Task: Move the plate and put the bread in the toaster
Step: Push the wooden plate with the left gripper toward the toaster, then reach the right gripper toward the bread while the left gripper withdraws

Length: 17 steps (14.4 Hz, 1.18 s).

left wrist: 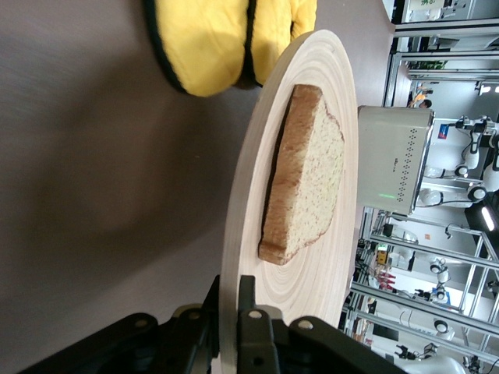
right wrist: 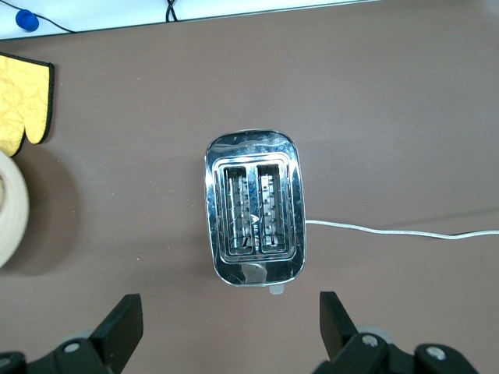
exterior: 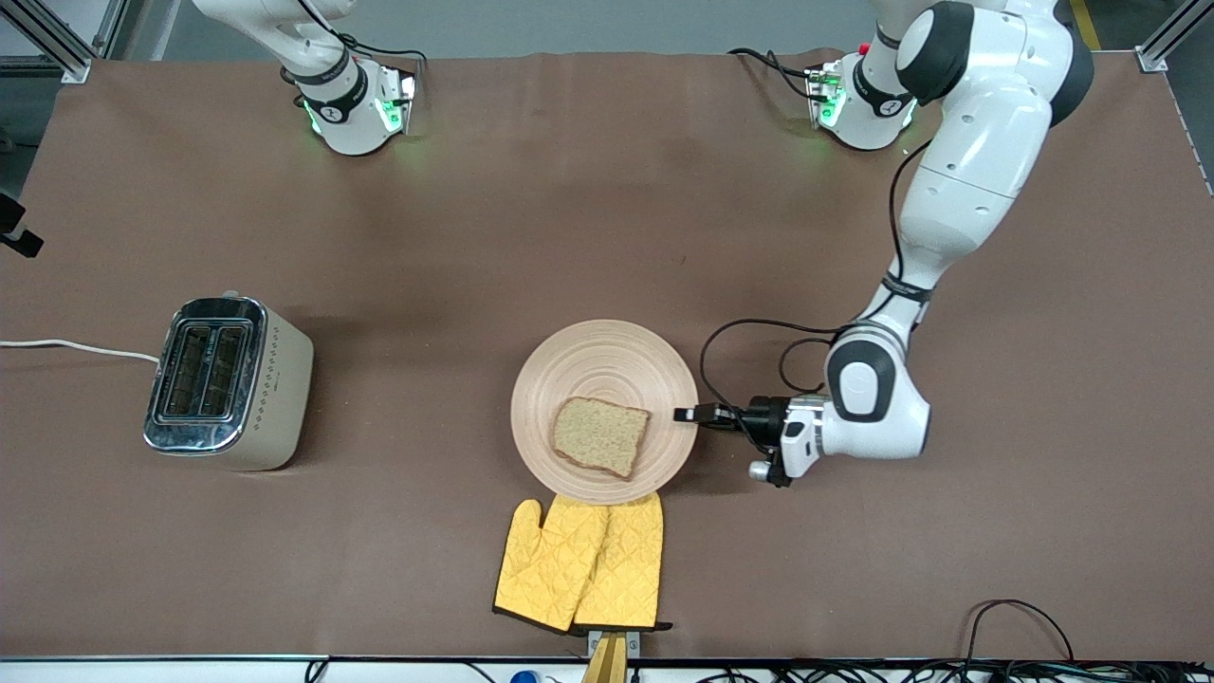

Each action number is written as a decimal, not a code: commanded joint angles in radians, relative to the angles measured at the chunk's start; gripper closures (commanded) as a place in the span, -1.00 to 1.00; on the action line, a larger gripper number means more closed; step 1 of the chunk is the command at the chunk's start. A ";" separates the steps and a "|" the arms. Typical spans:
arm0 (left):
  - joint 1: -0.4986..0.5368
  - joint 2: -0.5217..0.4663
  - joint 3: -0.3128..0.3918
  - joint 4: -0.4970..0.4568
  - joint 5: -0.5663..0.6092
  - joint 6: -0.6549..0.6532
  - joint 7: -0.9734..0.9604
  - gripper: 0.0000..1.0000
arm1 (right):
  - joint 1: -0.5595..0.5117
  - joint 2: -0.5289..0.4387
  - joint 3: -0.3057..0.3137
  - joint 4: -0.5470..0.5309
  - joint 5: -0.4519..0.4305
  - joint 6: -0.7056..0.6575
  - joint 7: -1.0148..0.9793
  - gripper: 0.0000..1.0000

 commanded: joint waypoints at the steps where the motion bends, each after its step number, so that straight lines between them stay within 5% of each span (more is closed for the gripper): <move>1: -0.076 0.015 -0.003 0.000 -0.131 0.048 0.030 1.00 | -0.007 0.009 0.006 0.008 -0.004 -0.001 -0.002 -1.00; 12: -0.221 0.084 -0.001 0.048 -0.251 0.187 0.029 0.99 | 0.057 0.118 0.007 0.008 0.007 0.070 0.001 -1.00; 13: -0.227 0.084 -0.001 0.048 -0.253 0.207 0.026 0.78 | 0.069 0.141 0.007 0.008 0.007 0.078 0.001 -1.00; 14: -0.238 0.081 -0.001 0.049 -0.251 0.229 0.014 -0.28 | 0.077 0.165 0.007 0.008 0.005 0.085 0.002 -1.00; 15: -0.251 0.070 -0.001 0.046 -0.251 0.282 0.010 -0.99 | 0.083 0.190 0.007 0.008 0.005 0.114 0.002 -1.00; 17: -0.282 0.032 0.006 0.040 -0.234 0.370 -0.040 -1.00 | 0.108 0.242 0.007 0.007 0.008 0.214 0.008 -1.00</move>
